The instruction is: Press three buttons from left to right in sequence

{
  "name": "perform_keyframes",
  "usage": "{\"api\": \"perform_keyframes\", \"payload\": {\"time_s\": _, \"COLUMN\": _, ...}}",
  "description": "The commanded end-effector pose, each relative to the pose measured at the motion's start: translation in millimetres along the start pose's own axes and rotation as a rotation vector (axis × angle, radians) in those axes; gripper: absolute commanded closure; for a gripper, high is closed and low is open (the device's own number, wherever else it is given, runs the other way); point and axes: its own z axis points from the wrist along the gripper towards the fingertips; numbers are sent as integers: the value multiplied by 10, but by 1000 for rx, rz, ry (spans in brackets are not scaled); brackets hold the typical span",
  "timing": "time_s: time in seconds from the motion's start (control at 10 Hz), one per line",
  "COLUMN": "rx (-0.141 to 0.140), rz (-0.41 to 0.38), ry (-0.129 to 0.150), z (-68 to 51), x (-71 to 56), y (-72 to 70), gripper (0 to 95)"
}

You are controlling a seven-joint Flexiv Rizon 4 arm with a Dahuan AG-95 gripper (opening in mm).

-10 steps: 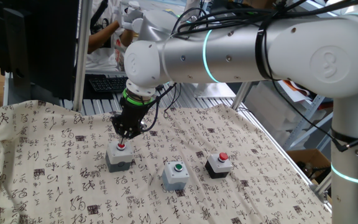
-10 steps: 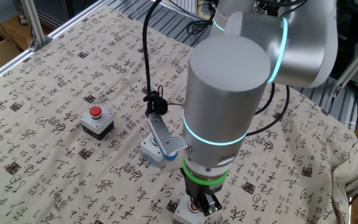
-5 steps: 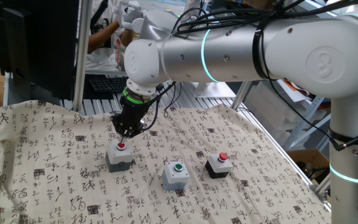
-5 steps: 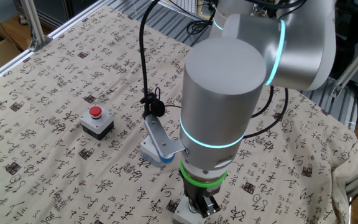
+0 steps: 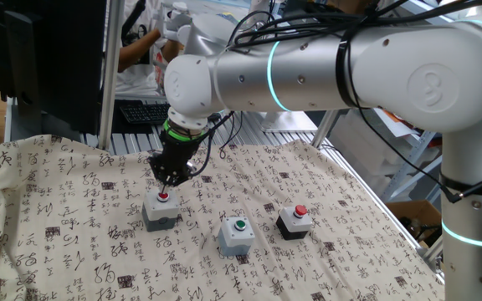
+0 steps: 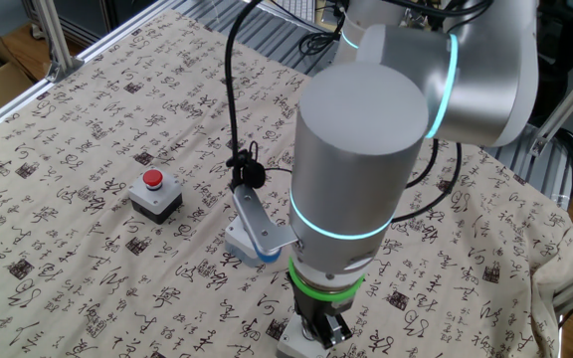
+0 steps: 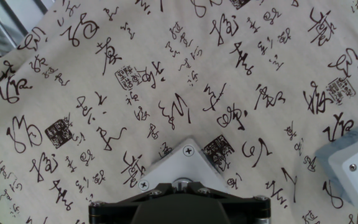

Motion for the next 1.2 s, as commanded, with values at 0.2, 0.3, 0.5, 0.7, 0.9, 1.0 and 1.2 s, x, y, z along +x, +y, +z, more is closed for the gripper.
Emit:
{"api": "perform_keyframes", "payload": {"time_s": 0.2, "rx": 5, "rz": 1, "ry": 2, "z": 22, "x": 12, "y": 1, "gripper": 950}}
{"api": "perform_keyframes", "payload": {"time_s": 0.3, "rx": 7, "rz": 1, "ry": 2, "z": 28, "x": 18, "y": 1, "gripper": 950}}
{"api": "perform_keyframes", "payload": {"time_s": 0.5, "rx": 13, "rz": 3, "ry": 3, "z": 37, "x": 35, "y": -2, "gripper": 950}}
{"api": "perform_keyframes", "payload": {"time_s": 0.7, "rx": 21, "rz": 2, "ry": 0, "z": 41, "x": 51, "y": -6, "gripper": 950}}
{"api": "perform_keyframes", "payload": {"time_s": 0.9, "rx": 30, "rz": 1, "ry": -3, "z": 47, "x": 66, "y": -9, "gripper": 950}}
{"api": "perform_keyframes", "payload": {"time_s": 1.0, "rx": 28, "rz": 2, "ry": -2, "z": 49, "x": 72, "y": -11, "gripper": 950}}
{"api": "perform_keyframes", "payload": {"time_s": 1.2, "rx": 30, "rz": -1, "ry": -5, "z": 42, "x": 83, "y": -18, "gripper": 950}}
